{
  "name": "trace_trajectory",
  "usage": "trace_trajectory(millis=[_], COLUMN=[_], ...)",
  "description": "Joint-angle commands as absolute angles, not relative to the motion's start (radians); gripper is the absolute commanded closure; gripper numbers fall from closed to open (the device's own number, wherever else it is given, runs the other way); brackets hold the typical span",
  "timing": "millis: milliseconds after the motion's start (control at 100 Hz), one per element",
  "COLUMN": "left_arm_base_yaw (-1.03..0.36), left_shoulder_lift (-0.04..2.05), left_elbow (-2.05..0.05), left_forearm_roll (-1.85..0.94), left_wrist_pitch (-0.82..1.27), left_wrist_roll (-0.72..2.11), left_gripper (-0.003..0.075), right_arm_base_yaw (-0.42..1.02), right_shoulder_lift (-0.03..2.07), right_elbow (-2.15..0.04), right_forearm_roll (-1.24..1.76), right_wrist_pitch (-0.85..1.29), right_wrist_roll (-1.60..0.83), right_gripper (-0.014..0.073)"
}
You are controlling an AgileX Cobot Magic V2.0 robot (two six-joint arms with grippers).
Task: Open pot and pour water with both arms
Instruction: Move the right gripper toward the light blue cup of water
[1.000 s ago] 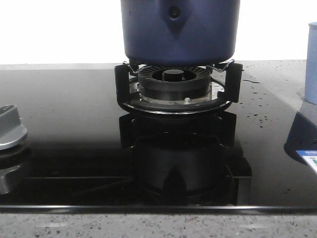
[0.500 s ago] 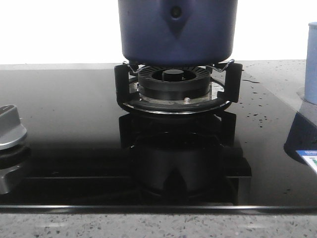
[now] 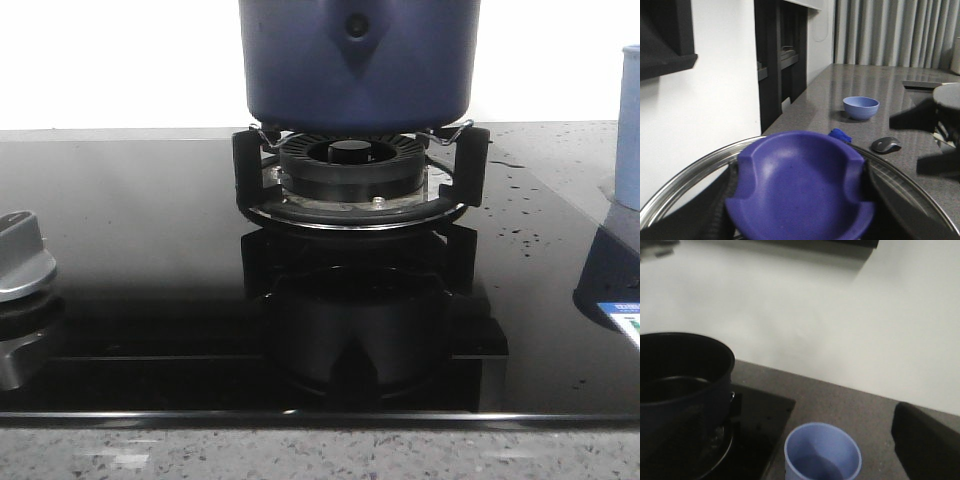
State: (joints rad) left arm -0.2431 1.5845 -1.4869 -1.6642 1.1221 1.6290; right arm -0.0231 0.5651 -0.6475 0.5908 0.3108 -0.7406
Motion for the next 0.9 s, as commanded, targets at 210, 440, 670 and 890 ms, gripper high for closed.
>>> trace_trajectory(millis=[210,440,670,890], left_arm_base_yaw=[-0.222,-0.222,-0.222,-0.226], left_shoulder_lift=[1.459,1.457,1.457,1.457], left_elbow=[-1.520,-1.520,-1.520,-1.520], left_forearm_roll=[-1.740,-1.735,-1.735,-1.733], left_wrist_pitch=[1.131,1.126,1.126,1.132], left_wrist_roll=[1.598,1.598,1.598,1.597], left_gripper=[0.0502,0.0503,0.0502,0.0502], right_arm_base_yaw=[-0.032,-0.032,-0.032,-0.032], right_shoulder_lift=[0.574,0.578,0.578,0.592], right_elbow=[-0.428,-0.410,-0.410,-0.410], right_forearm_roll=[0.722,0.724,0.724,0.722], right_wrist_pitch=[0.015,0.007,0.014,0.032], right_wrist_roll=[-0.747,-0.749,-0.749,-0.749], right_gripper=[-0.0064,0.0101,0.0162,-0.0027])
